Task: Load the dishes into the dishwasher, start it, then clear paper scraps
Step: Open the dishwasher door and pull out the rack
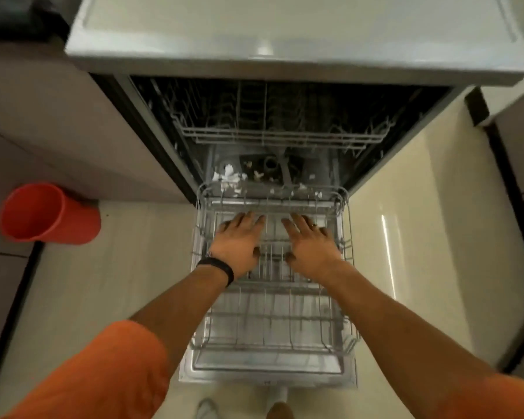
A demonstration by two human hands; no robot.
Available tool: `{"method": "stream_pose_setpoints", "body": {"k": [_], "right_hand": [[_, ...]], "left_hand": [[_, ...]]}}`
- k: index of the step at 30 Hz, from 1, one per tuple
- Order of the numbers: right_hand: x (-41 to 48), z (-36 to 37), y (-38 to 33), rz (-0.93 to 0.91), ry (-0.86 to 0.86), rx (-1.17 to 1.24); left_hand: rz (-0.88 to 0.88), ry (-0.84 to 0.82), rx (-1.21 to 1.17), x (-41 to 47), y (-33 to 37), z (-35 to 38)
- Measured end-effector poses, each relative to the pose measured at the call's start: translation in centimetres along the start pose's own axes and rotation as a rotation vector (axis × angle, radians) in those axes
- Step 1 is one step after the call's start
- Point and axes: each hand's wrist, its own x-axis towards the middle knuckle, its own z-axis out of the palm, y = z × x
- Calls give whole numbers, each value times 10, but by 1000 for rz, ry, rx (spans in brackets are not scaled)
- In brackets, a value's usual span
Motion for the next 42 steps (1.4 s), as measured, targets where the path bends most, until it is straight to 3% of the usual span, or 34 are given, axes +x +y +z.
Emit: {"method": "stream_pose_setpoints", "body": {"k": [3, 9, 15, 20, 26, 32, 42], "right_hand": [[31, -54, 7, 3, 119, -46], [88, -127, 34, 6, 334, -96], [113, -127, 70, 63, 202, -64], [109, -125, 62, 94, 134, -73], [72, -112, 46, 107, 110, -115], [14, -89, 18, 111, 0, -153], [-79, -49, 2, 142, -109, -91]], "left_hand": [[6, 59, 63, 30, -2, -49], [45, 359, 97, 97, -12, -113], [-5, 146, 101, 141, -21, -118], [18, 198, -61, 138, -23, -123], [33, 149, -45, 95, -19, -111], [-60, -34, 88, 44, -6, -85], [32, -111, 94, -40, 29, -44]]}}
